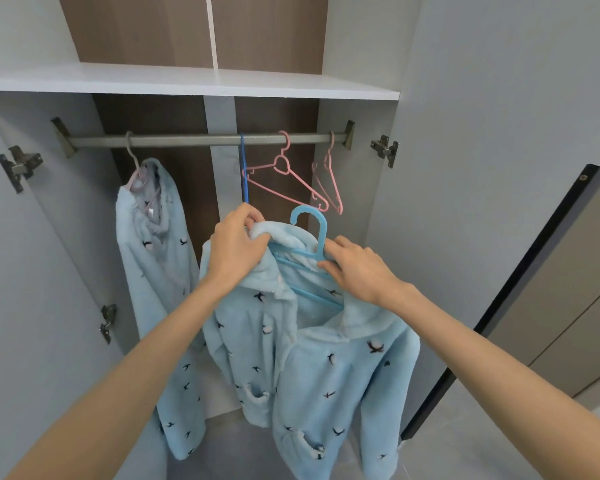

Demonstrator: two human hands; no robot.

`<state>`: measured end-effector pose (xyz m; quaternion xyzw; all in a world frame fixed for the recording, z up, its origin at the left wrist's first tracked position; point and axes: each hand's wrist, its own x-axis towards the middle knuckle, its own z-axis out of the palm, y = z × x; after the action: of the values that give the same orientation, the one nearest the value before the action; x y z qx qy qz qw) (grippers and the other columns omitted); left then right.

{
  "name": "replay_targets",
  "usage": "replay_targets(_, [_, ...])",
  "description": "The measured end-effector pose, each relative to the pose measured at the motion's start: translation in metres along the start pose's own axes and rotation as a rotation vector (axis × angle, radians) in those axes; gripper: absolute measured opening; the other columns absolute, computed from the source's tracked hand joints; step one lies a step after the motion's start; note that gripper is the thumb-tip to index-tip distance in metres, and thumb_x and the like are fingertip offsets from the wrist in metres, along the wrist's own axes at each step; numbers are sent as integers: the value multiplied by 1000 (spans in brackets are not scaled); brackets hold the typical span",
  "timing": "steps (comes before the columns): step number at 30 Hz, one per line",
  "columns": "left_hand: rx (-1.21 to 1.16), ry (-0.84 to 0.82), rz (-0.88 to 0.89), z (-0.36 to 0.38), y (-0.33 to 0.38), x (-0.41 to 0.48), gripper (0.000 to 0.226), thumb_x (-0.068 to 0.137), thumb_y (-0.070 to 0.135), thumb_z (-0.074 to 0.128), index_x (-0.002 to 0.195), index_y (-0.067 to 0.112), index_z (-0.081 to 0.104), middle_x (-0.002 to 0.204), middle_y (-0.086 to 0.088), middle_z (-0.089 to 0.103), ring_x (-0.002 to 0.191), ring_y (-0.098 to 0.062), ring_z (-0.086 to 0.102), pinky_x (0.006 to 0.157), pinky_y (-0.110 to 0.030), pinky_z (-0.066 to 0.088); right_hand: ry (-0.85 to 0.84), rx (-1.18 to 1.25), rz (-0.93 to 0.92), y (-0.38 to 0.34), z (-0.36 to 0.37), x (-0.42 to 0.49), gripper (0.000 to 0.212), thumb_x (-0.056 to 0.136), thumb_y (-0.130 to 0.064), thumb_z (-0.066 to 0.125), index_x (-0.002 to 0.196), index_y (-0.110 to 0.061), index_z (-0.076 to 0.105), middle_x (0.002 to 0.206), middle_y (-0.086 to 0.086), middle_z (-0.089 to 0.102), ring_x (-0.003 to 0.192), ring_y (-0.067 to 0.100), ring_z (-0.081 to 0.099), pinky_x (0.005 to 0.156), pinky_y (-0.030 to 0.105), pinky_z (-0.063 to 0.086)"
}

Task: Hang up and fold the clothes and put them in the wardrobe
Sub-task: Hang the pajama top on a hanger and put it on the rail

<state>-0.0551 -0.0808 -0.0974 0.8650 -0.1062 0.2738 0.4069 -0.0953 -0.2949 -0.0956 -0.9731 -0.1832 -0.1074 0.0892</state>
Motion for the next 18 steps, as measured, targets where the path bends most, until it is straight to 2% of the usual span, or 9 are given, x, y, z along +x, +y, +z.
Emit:
replay_targets(2, [-61,-73,-57,7,-8,4,19,84,18,66,101,18,58,96,2,54,83,-13,56,64,-16,41,-2,93,41,-1,2,1,18,101,-33,41,114,-21,46,94,-1,43,75,28,52,68,36,43])
replay_targets(4, [-96,-150,-66,7,-20,8,34,84,29,69,114,19,55,111,1,46,93,-10,54,74,-16,44,7,193,92,0,2,3,20,101,-31,43,118,-22,46,98,1,46,82,30,53,77,40,44])
replay_targets(7, [-76,-134,-81,4,-41,8,52,82,37,71,126,19,48,123,-1,40,106,-10,45,92,-25,43,20,321,156,0,-2,8,24,99,-28,47,123,-25,46,110,6,55,99,30,54,84,41,42])
replay_targets(10, [-100,-136,-222,6,-57,2,55,86,39,66,131,17,43,127,-8,41,107,-18,52,95,-34,47,41,423,203,-2,-13,17,39,97,-24,49,135,-29,41,126,3,57,114,25,53,93,41,41])
replay_targets(12, [-116,-226,-289,11,-65,-2,54,89,38,62,133,15,41,125,-10,45,107,-22,54,93,-37,47,44,477,224,-6,-21,25,45,97,-20,50,140,-27,38,130,2,57,120,23,52,100,44,40])
replay_targets(15, [-174,-407,-420,17,-72,-5,61,92,50,53,139,16,34,126,-7,53,114,-21,53,95,-34,45,46,508,213,-14,-31,39,51,95,-14,52,142,-23,34,128,5,57,118,26,53,101,45,40])
replay_targets(18, [-193,-465,-546,22,-78,-2,73,90,60,48,142,13,30,126,-10,55,119,-23,53,100,-42,46,60,556,180,-26,-39,52,52,93,-10,52,140,-19,34,118,12,56,106,30,56,98,49,43])
